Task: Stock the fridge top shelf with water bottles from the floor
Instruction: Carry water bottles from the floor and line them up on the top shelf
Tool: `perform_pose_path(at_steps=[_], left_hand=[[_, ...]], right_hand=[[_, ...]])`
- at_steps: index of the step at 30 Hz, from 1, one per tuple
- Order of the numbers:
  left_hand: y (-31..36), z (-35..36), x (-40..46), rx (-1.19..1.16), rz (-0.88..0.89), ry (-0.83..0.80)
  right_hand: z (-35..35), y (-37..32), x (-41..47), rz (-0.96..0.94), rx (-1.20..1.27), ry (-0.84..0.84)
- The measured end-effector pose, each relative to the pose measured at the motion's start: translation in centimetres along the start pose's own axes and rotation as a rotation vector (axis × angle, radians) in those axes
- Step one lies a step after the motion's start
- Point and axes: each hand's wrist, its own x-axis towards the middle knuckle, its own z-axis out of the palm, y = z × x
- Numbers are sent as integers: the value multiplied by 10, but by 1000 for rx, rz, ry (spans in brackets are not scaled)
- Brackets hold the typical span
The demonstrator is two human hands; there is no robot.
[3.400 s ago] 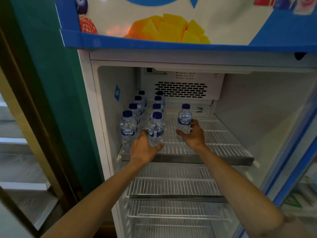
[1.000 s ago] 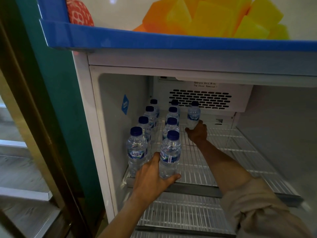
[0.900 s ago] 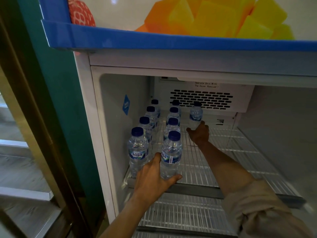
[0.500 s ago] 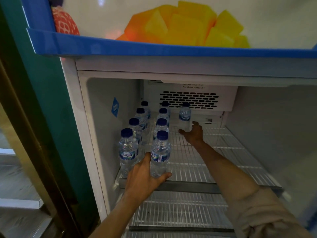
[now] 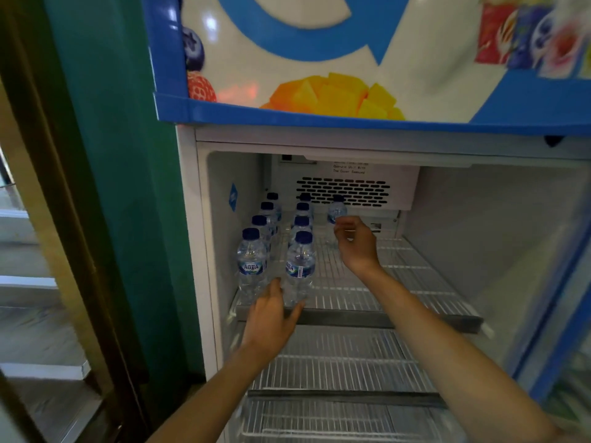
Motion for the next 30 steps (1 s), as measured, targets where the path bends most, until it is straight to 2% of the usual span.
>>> perform_pose_path(at_steps=[6,11,15,19,22,26,30], left_hand=[[-23,-22,-26,157,240,-3],[-39,-28,-28,199,364,24],[-45,-23,-35,156,363,16],[-42,-23,-33,99,275,-9],[-42,-26,-31,103,279,-51],[-43,-29,-30,105,277,-84],[-42,-30,-29,101,277,-100]], right_hand=[[4,-40,-57,-15,15,-132],[22,-38,-83,5,-313,-208],[31,-25,-90,-23,-300,-164],[33,-21,-85,93,-128,-175],[34,-23,-86,113,-82,-205],[39,-27,-90,136,-57,-208],[49,-22,-100,145,-133,-219]])
